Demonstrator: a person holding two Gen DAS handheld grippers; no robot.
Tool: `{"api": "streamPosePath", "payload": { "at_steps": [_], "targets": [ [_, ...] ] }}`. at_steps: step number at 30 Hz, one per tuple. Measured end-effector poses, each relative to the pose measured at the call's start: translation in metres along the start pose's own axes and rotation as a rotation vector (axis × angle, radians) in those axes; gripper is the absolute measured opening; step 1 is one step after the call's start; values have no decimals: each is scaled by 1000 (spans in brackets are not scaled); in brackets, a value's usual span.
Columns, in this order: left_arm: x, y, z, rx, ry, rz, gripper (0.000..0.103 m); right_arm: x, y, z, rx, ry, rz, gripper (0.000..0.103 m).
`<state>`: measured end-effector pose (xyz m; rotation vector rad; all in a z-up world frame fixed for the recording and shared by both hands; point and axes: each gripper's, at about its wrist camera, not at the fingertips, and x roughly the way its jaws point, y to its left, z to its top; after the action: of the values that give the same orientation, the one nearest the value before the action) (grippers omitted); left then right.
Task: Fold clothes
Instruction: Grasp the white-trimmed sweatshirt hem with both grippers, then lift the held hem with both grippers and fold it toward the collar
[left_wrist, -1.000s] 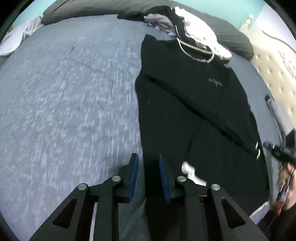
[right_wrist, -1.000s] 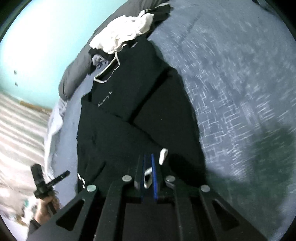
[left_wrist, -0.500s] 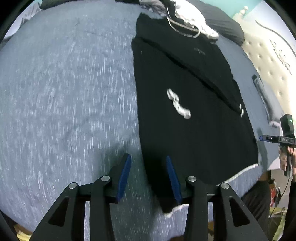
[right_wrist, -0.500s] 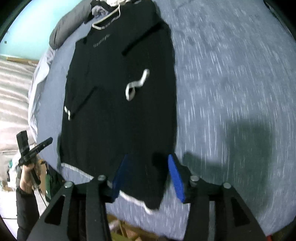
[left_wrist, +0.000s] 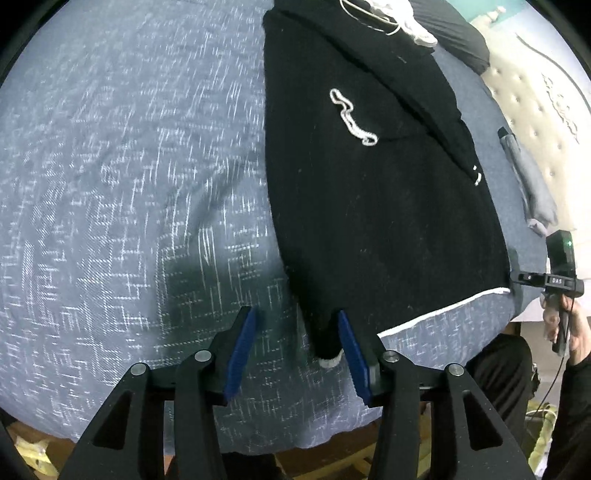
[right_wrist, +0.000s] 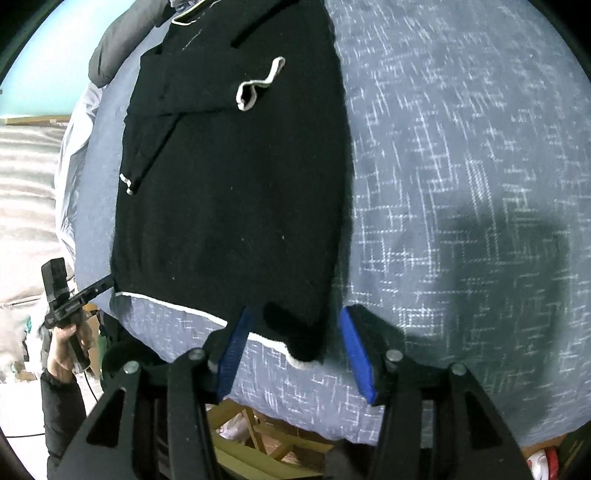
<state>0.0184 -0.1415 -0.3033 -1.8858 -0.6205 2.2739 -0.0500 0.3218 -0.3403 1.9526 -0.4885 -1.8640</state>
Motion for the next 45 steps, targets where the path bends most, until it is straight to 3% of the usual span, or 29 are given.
{"api": "streamPosePath", "payload": {
  "at_steps": [12,14,23,25,28,36,45],
  "targets": [
    [9,-15,-1,28,4,-72,49,4,1,0,-3,14,2,52],
    [12,-15,-1,26,4,-70,45,7,1,0,-4,16,0,52],
    [19,-19,-1,40,4,-87,11,8,2,0,-30,3,1,51],
    [20,-23,-1,49,-2,-88,8,9,8,-1,-62,-3,-4,29],
    [17,-28,-1,64,-11,-88,7,8,16,-2,-103,-18,-12,9],
    [-21,-41,5,118,-78,-109,7,-28,39,-2,-194,-105,19,6],
    [-61,-40,-25,178,-144,-115,6,-68,68,-20,-298,-163,36,5]
  ]
}}
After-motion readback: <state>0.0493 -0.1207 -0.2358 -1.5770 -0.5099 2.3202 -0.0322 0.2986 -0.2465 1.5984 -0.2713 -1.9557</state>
